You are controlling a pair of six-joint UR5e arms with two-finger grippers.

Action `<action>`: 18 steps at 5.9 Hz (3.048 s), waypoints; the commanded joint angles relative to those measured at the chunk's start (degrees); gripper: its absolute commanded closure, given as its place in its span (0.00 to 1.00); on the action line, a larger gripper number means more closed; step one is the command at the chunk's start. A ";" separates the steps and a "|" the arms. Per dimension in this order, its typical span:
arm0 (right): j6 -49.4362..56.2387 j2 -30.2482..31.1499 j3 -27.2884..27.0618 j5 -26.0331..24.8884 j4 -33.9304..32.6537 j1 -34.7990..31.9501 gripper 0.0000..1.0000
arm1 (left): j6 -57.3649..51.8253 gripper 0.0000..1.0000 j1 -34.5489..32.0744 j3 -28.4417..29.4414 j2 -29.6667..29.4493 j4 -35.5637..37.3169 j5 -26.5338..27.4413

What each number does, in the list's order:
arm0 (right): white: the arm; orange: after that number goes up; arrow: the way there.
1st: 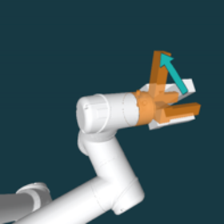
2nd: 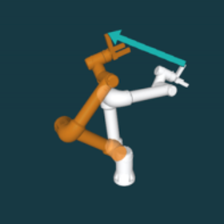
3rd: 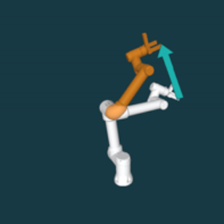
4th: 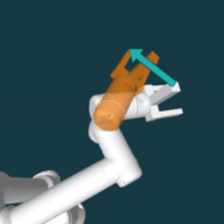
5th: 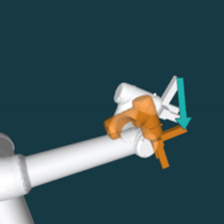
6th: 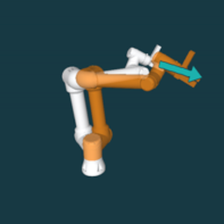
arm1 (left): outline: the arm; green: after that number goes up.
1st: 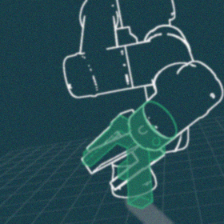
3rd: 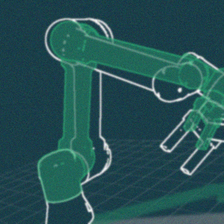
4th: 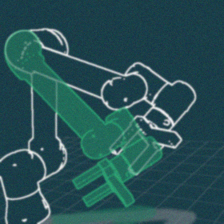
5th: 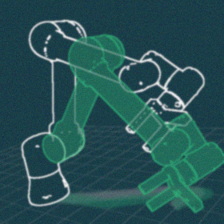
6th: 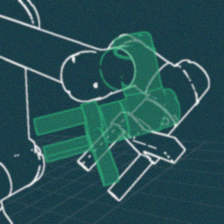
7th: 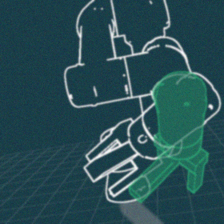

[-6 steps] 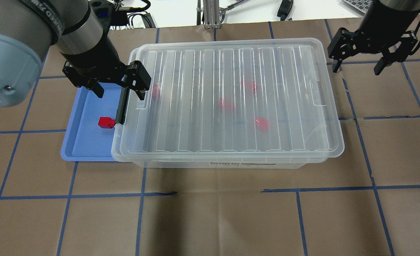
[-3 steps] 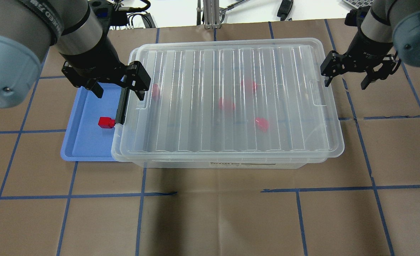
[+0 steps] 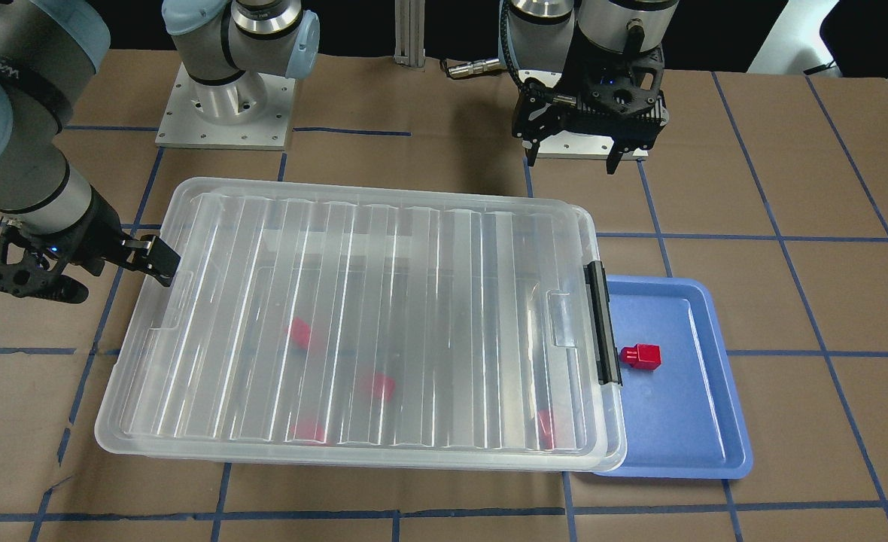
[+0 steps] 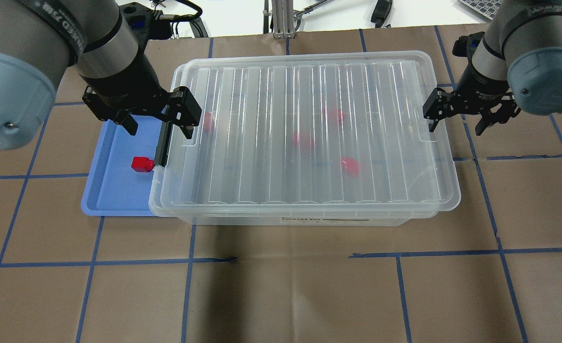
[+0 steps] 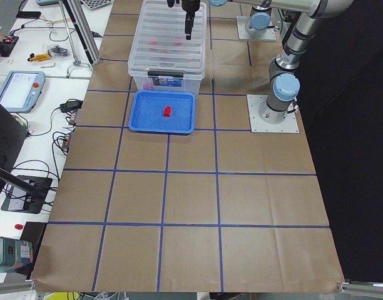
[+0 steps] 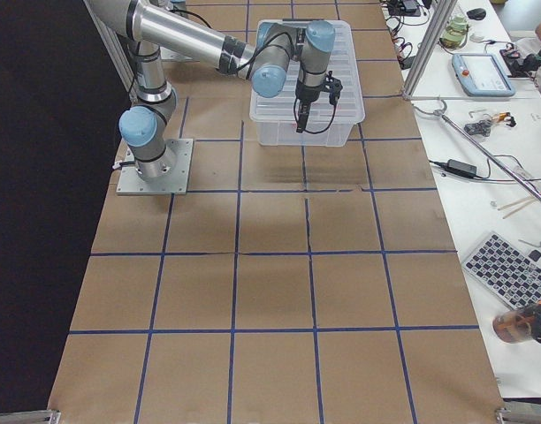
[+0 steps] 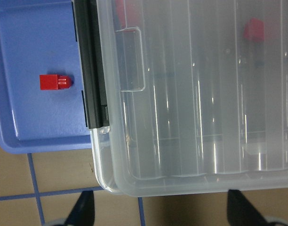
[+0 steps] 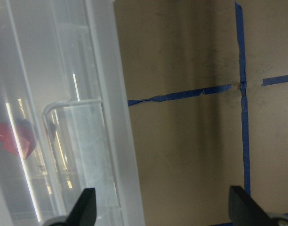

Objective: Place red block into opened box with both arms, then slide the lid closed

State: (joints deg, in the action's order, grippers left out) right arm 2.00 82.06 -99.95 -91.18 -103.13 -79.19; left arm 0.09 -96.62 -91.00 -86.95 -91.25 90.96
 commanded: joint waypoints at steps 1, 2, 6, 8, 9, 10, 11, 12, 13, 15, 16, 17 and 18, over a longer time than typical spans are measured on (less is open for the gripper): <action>-0.07 -0.06 -0.94 -1.53 -0.05 0.00 0.00 | 0.00 0.02 -0.14 -0.24 -0.06 0.10 -0.08; 0.02 -0.06 -0.95 -4.07 -0.32 0.00 0.00 | 0.00 0.02 -0.15 -0.32 0.11 0.11 0.00; 3.35 -0.15 -0.86 -7.25 -0.49 0.52 0.00 | -7.31 0.02 0.64 -0.15 -0.41 0.19 -0.61; 10.53 -0.15 -0.86 -8.23 -0.58 3.67 0.00 | -27.68 0.02 3.96 -1.55 -1.64 0.02 -0.52; 13.61 -0.15 -0.86 -8.22 -1.19 4.65 0.00 | -37.34 0.02 6.33 -3.38 -1.73 0.45 -0.09; 17.38 -0.24 -0.86 -8.40 -2.68 4.66 0.00 | -48.23 0.02 8.36 -3.92 -1.65 0.54 0.00; 19.60 -0.93 -0.77 -8.75 -3.65 4.92 0.00 | -61.56 0.02 11.69 -4.27 -1.82 0.81 0.09; 21.10 -1.11 -0.86 -9.45 -4.88 5.53 0.00 | -74.49 0.02 15.20 -5.84 -1.82 4.90 0.18; 23.12 -1.11 -0.86 -9.54 -4.98 6.93 0.00 | -88.10 0.02 18.89 -9.60 -2.08 11.81 0.01; 26.81 -1.11 -0.60 -9.54 -5.15 9.66 0.00 | -100.42 0.02 23.39 -17.87 -4.27 25.73 -0.70; 27.17 -1.11 -0.60 -9.46 -5.15 10.28 0.00 | -100.81 0.03 23.41 -17.47 -8.03 28.99 -0.61; 28.22 -1.20 -0.60 -9.54 -5.41 10.89 0.00 | -100.98 0.03 23.76 -15.90 -12.50 29.28 -0.70; 30.76 -1.20 -0.68 -9.54 -6.55 12.38 0.00 | -102.99 0.02 23.15 -16.23 -15.07 31.02 -0.79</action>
State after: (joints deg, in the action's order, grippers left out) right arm 30.75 80.89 -100.58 -100.70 -108.85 -68.03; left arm -101.39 -73.20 -107.32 -98.99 -61.77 90.25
